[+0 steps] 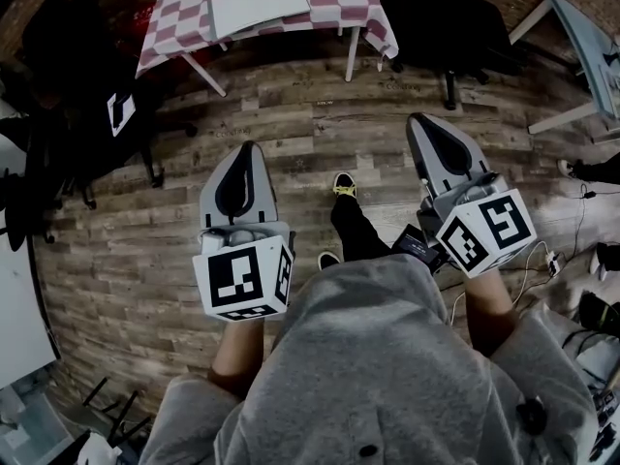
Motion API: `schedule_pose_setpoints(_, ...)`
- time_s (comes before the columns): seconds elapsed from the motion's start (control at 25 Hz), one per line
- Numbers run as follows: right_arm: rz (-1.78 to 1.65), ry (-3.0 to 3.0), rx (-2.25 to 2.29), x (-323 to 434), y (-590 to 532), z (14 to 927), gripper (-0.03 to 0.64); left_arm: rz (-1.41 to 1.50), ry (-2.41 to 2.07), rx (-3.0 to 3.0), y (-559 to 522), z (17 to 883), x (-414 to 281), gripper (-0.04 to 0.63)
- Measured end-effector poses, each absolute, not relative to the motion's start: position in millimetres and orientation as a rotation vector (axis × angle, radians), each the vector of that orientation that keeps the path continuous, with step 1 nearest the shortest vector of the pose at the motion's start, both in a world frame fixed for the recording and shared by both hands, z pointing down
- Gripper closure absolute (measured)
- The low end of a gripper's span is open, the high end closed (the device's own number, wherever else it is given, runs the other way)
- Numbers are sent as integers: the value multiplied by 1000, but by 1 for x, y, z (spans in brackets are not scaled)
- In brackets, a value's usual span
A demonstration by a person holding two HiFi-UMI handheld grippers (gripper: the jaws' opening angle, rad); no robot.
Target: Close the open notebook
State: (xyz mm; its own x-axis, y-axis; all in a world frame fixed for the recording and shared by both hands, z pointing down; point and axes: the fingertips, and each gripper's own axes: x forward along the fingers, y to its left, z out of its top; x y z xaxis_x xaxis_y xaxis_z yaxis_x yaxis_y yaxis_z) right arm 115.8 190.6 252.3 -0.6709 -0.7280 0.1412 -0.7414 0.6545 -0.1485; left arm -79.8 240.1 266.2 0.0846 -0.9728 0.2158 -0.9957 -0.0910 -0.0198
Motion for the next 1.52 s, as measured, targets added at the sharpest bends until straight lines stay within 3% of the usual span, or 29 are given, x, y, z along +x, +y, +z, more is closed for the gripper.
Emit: schedule_pose_setpoints(1.52,489,-2813,1133,97,-49,277,592,388,-2048,2088,14,278,-91,592)
